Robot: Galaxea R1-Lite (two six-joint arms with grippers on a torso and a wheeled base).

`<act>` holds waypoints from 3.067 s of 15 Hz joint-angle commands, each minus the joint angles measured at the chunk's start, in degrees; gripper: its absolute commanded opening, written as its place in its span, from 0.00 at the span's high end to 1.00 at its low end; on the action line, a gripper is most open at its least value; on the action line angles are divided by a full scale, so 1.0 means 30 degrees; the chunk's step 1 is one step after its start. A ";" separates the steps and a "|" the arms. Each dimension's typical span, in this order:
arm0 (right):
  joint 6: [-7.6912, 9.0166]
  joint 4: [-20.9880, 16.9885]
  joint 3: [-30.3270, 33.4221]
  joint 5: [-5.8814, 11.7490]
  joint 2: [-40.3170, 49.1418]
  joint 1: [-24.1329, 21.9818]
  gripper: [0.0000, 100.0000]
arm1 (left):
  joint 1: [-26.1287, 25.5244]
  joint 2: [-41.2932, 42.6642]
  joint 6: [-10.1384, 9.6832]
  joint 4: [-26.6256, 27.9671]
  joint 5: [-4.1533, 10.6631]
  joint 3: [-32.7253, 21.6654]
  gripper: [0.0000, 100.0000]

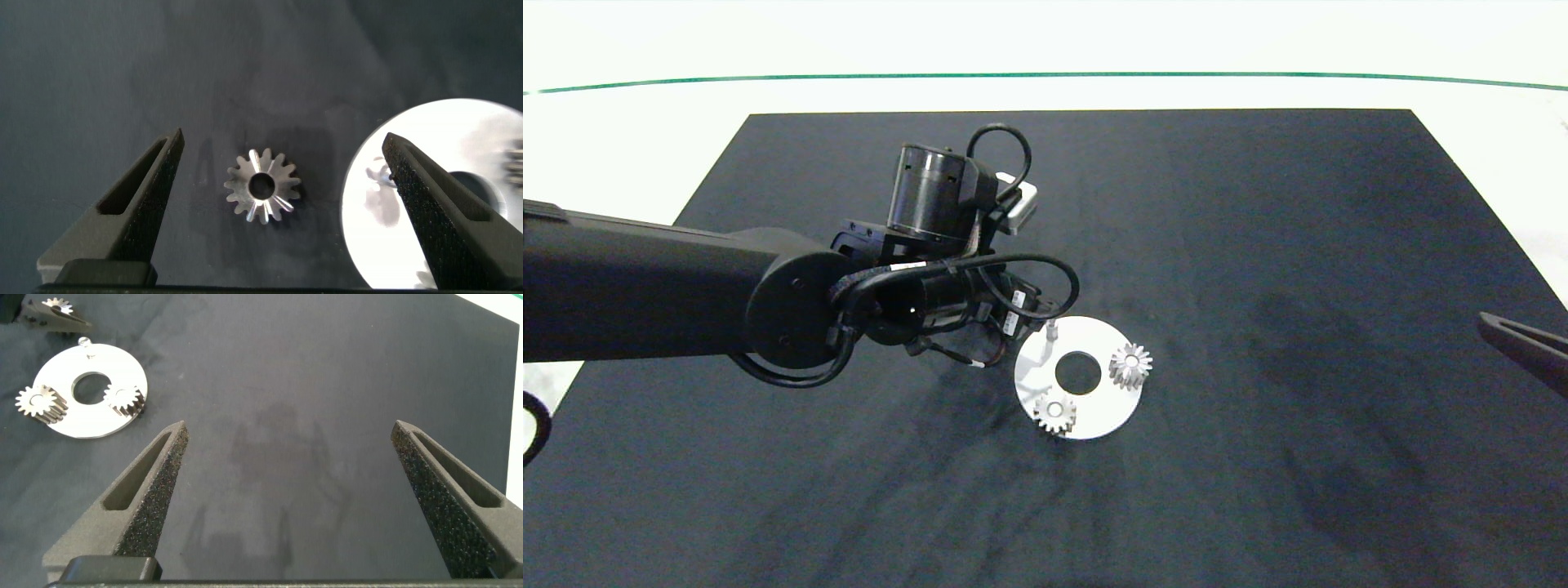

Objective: Install three planetary gears onto the carrier pins

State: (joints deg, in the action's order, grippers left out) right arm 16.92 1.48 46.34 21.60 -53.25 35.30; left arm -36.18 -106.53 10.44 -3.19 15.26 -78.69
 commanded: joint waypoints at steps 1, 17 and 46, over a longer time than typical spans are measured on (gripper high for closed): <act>0.0043 0.0006 -0.0006 0.0036 -0.0034 0.0009 0.00 | 0.0254 -0.0172 0.0008 -0.0049 0.0039 0.0097 0.00; 0.0102 0.0006 -0.0006 0.0036 -0.0151 0.0009 0.00 | 0.0576 0.0062 -0.0666 -0.0019 -0.0166 0.1152 0.10; 0.0102 0.0006 -0.0035 0.0036 -0.0239 0.0009 0.00 | 0.0342 -0.0670 -0.2512 -0.0137 -0.0107 0.1123 0.68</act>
State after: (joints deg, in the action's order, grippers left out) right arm 17.12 1.48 46.23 21.58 -53.88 35.33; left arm -35.15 -108.46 2.89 -3.63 14.85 -75.41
